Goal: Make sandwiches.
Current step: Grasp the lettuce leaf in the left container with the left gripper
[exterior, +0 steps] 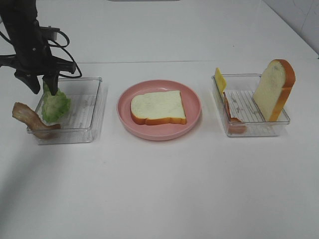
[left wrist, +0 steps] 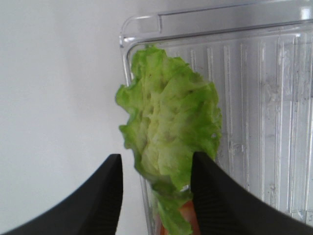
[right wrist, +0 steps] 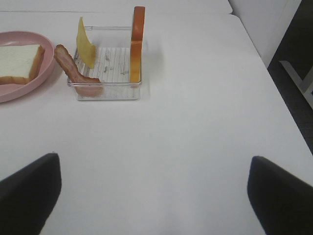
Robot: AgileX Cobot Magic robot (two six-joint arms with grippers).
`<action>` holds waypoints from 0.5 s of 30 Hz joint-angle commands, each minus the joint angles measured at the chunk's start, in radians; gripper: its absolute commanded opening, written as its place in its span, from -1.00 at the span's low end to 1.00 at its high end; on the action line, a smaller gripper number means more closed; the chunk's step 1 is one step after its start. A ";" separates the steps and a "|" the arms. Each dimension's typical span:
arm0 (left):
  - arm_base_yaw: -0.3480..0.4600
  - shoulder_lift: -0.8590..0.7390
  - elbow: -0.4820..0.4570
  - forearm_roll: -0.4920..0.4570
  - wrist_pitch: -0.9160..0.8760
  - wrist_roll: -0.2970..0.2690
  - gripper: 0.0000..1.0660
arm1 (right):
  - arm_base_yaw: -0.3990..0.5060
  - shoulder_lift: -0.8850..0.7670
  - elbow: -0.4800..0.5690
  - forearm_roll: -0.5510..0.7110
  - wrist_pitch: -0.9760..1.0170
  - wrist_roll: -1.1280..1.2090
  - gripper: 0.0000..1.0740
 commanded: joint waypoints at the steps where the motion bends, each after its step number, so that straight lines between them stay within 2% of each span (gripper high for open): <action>1: -0.006 0.006 -0.003 0.007 0.017 0.007 -0.51 | -0.006 -0.013 0.003 -0.002 -0.006 0.006 0.80; 4: -0.006 0.006 -0.003 0.007 0.021 0.010 -0.57 | -0.006 -0.013 0.003 -0.002 -0.006 0.006 0.80; 6: -0.006 0.006 -0.003 0.007 0.035 0.023 -0.78 | -0.006 -0.013 0.003 -0.002 -0.006 0.006 0.80; 7: -0.006 0.006 -0.003 0.007 0.035 0.023 -0.78 | -0.006 -0.013 0.003 -0.002 -0.006 0.006 0.80; 9: -0.006 0.006 -0.003 0.006 0.039 0.035 -0.93 | -0.006 -0.013 0.003 -0.002 -0.006 0.006 0.80; 15: -0.006 0.006 -0.003 -0.002 0.039 0.040 -1.00 | -0.006 -0.013 0.003 -0.002 -0.006 0.006 0.80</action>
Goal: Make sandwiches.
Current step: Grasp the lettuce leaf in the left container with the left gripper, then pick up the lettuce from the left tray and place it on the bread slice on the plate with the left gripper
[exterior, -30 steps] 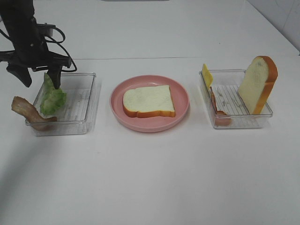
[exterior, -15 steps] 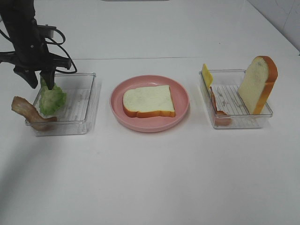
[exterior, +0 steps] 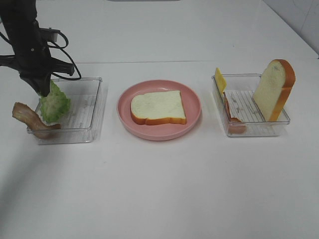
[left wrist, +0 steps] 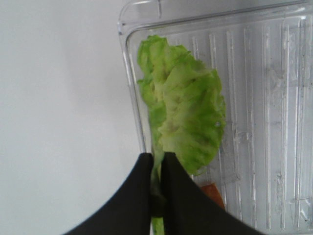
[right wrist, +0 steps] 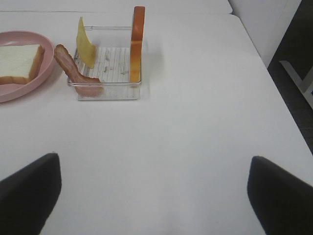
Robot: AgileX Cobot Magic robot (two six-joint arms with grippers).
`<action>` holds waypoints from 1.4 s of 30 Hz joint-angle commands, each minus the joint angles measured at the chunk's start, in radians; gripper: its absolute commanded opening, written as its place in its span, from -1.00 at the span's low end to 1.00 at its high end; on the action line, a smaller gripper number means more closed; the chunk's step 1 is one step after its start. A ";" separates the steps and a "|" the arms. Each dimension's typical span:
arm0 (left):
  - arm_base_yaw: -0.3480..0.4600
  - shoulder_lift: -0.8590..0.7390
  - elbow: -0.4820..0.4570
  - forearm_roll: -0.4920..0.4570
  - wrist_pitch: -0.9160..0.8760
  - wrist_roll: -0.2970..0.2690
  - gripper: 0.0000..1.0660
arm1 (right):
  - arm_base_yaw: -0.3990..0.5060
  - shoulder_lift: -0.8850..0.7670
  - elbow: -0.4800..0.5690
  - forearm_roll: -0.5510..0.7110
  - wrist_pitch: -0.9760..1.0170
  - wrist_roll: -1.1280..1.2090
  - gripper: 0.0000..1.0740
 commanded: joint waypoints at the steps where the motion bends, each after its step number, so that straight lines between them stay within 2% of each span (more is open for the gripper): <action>1: -0.006 0.005 -0.003 -0.006 0.011 0.005 -1.00 | -0.006 -0.013 0.003 -0.002 -0.006 0.006 0.80; 9: -0.009 -0.063 -0.040 -0.015 0.032 0.000 -1.00 | -0.006 -0.013 0.003 -0.002 -0.006 0.006 0.80; 14: -0.009 -0.131 -0.069 -0.064 0.068 0.000 -1.00 | -0.006 -0.013 0.003 -0.002 -0.006 0.006 0.80; 16: -0.009 -0.163 -0.084 -0.138 0.061 0.008 -1.00 | -0.006 -0.013 0.003 -0.002 -0.006 0.006 0.80; 17: -0.009 -0.163 -0.084 -0.138 0.061 0.008 -1.00 | -0.006 -0.013 0.003 -0.002 -0.006 0.006 0.80; 18: -0.014 -0.175 -0.097 -0.204 0.058 0.017 -1.00 | -0.006 -0.013 0.003 -0.002 -0.006 0.006 0.80; 23: -0.045 -0.183 -0.128 -0.289 0.047 0.025 -1.00 | -0.006 -0.013 0.003 -0.002 -0.006 0.006 0.80; 24: -0.072 -0.183 -0.139 -0.324 0.034 0.031 -1.00 | -0.006 -0.013 0.003 -0.002 -0.006 0.006 0.80; 31: -0.162 -0.173 -0.139 -0.410 -0.035 0.031 -1.00 | -0.006 -0.013 0.003 -0.002 -0.006 0.006 0.80; 32: -0.190 -0.165 -0.139 -0.453 -0.055 0.034 -1.00 | -0.006 -0.013 0.003 -0.002 -0.006 0.006 0.80; 33: -0.190 -0.165 -0.139 -0.453 -0.055 0.034 -1.00 | -0.006 -0.013 0.003 -0.002 -0.006 0.006 0.80; 38: -0.246 -0.113 -0.139 -0.600 -0.108 0.041 -1.00 | -0.006 -0.013 0.003 -0.002 -0.006 0.006 0.80; 39: -0.246 -0.113 -0.139 -0.600 -0.108 0.041 -1.00 | -0.006 -0.013 0.003 -0.002 -0.006 0.006 0.80; 42: -0.269 -0.066 -0.139 -0.676 -0.137 0.047 -1.00 | -0.006 -0.013 0.003 -0.002 -0.006 0.006 0.80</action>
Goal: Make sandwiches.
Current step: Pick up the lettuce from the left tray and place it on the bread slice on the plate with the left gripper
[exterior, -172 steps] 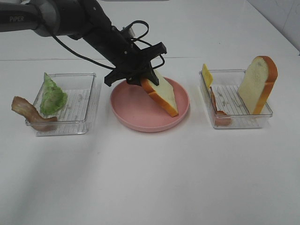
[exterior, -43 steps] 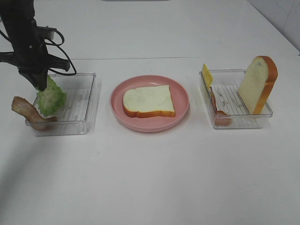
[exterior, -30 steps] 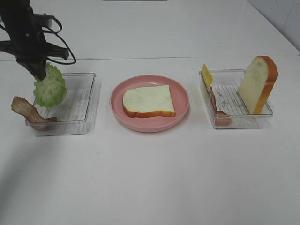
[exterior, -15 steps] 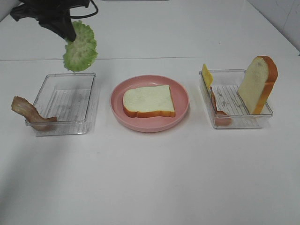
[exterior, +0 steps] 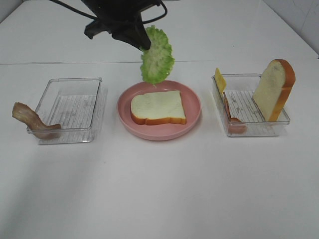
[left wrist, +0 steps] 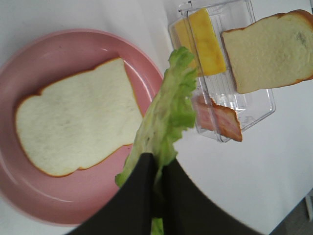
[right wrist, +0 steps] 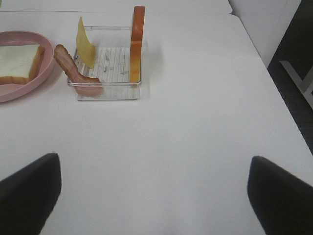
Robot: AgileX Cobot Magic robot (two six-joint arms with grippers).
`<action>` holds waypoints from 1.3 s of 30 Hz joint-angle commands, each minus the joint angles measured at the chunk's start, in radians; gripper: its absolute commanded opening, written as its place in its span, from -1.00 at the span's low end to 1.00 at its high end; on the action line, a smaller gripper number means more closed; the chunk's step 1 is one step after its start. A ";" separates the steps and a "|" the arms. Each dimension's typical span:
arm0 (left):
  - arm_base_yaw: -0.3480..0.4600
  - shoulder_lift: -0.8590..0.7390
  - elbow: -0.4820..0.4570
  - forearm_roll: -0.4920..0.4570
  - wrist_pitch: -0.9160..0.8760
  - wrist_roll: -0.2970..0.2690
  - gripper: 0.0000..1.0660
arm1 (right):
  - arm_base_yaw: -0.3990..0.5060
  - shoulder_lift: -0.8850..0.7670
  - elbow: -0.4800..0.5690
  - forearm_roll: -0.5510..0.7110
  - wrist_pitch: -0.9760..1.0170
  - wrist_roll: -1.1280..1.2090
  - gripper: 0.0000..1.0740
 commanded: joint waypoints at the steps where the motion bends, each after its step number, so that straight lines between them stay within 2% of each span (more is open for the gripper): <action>1: -0.019 0.040 -0.004 -0.082 -0.036 0.012 -1.00 | -0.006 -0.013 0.003 -0.002 -0.006 0.006 0.80; 8: -0.045 0.113 -0.004 -0.188 -0.098 0.047 -1.00 | -0.006 -0.013 0.003 -0.002 -0.006 0.006 0.80; 12: -0.058 0.161 -0.007 -0.230 -0.118 0.070 -1.00 | -0.006 -0.013 0.003 -0.002 -0.006 0.006 0.80; 16: -0.058 0.183 -0.008 -0.242 -0.122 0.070 -1.00 | -0.006 -0.013 0.003 -0.002 -0.006 0.006 0.80; 18: -0.058 0.190 -0.008 -0.234 -0.122 0.070 -1.00 | -0.006 -0.013 0.003 -0.002 -0.006 0.006 0.80; 20: -0.051 0.193 -0.012 -0.168 -0.124 0.069 -1.00 | -0.006 -0.013 0.003 0.001 -0.006 0.006 0.80; 23: -0.051 0.193 -0.012 -0.150 -0.122 0.062 -1.00 | -0.006 -0.013 0.003 0.001 -0.006 0.006 0.80; 24: -0.041 0.193 -0.012 -0.105 -0.115 0.062 -1.00 | -0.006 -0.013 0.003 0.001 -0.006 0.006 0.80; 28: -0.038 0.200 -0.012 -0.033 -0.116 0.062 -1.00 | -0.006 -0.013 0.003 0.001 -0.006 0.006 0.80; 39: -0.038 0.230 -0.012 0.044 -0.155 0.077 -1.00 | -0.006 -0.013 0.003 0.001 -0.006 0.006 0.80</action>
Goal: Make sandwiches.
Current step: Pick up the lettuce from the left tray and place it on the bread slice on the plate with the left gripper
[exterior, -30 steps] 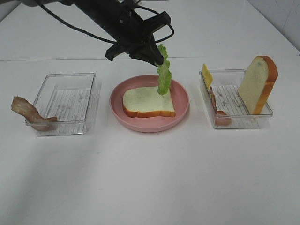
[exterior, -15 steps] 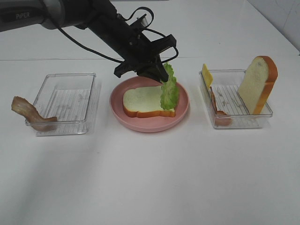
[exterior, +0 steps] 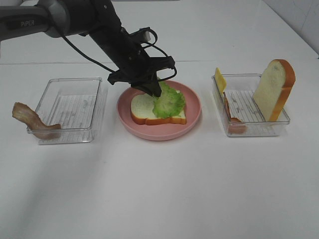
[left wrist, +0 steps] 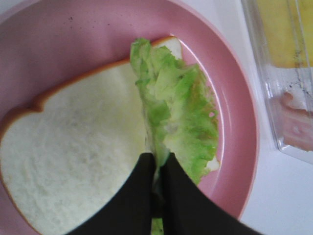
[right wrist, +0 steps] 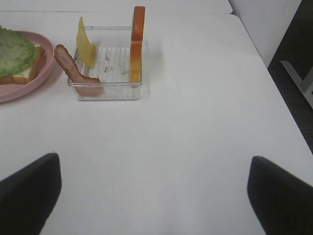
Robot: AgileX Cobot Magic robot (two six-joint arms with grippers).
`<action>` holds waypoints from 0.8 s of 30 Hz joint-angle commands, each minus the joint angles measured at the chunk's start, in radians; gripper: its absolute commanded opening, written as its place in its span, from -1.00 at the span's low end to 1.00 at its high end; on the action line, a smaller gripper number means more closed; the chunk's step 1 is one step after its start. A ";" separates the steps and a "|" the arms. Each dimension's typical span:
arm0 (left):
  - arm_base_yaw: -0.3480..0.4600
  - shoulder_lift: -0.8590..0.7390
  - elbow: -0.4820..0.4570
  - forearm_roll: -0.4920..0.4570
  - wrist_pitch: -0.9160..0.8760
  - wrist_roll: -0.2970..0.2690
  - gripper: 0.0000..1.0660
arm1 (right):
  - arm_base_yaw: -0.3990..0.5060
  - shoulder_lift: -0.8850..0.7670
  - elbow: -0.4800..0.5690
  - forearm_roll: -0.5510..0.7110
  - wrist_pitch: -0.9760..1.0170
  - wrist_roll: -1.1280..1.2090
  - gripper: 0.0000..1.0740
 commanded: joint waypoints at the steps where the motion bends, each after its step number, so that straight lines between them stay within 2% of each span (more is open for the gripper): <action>1: -0.001 0.001 -0.007 0.013 -0.025 0.006 -1.00 | -0.006 -0.013 0.003 0.000 -0.006 0.006 0.80; 5: -0.001 -0.003 -0.016 0.056 -0.047 0.006 -1.00 | -0.006 -0.013 0.003 0.000 -0.006 0.006 0.80; 10: -0.001 -0.003 -0.018 0.060 -0.037 0.006 -1.00 | -0.006 -0.013 0.003 0.000 -0.006 0.006 0.80; 15: -0.001 -0.003 -0.018 0.069 -0.009 0.006 -0.83 | -0.006 -0.013 0.003 0.000 -0.006 0.006 0.80; 16: -0.001 -0.006 -0.019 0.089 -0.008 0.006 -0.59 | -0.006 -0.013 0.003 0.000 -0.006 0.006 0.80; 17: -0.001 -0.006 -0.019 0.089 -0.008 0.006 -0.59 | -0.006 -0.013 0.003 0.000 -0.006 0.006 0.80; 18: -0.001 -0.018 -0.019 0.101 -0.010 0.006 -0.22 | -0.006 -0.013 0.003 0.000 -0.006 0.006 0.80; 19: -0.001 -0.027 -0.019 0.108 -0.010 0.007 -0.05 | -0.006 -0.013 0.003 0.000 -0.006 0.006 0.80; 20: -0.001 -0.027 -0.019 0.108 -0.010 0.007 -0.05 | -0.006 -0.013 0.003 0.000 -0.006 0.006 0.80; 21: -0.001 -0.056 -0.019 0.129 0.005 0.021 0.30 | -0.006 -0.013 0.003 0.000 -0.006 0.006 0.80; 22: -0.001 -0.056 -0.019 0.129 0.005 0.021 0.30 | -0.006 -0.013 0.003 0.000 -0.006 0.006 0.80; 23: -0.001 -0.091 -0.019 0.153 0.052 0.018 0.43 | -0.006 -0.013 0.003 0.000 -0.006 0.006 0.80; 24: -0.001 -0.108 -0.019 0.171 0.076 0.011 0.43 | -0.006 -0.013 0.003 0.000 -0.006 0.006 0.80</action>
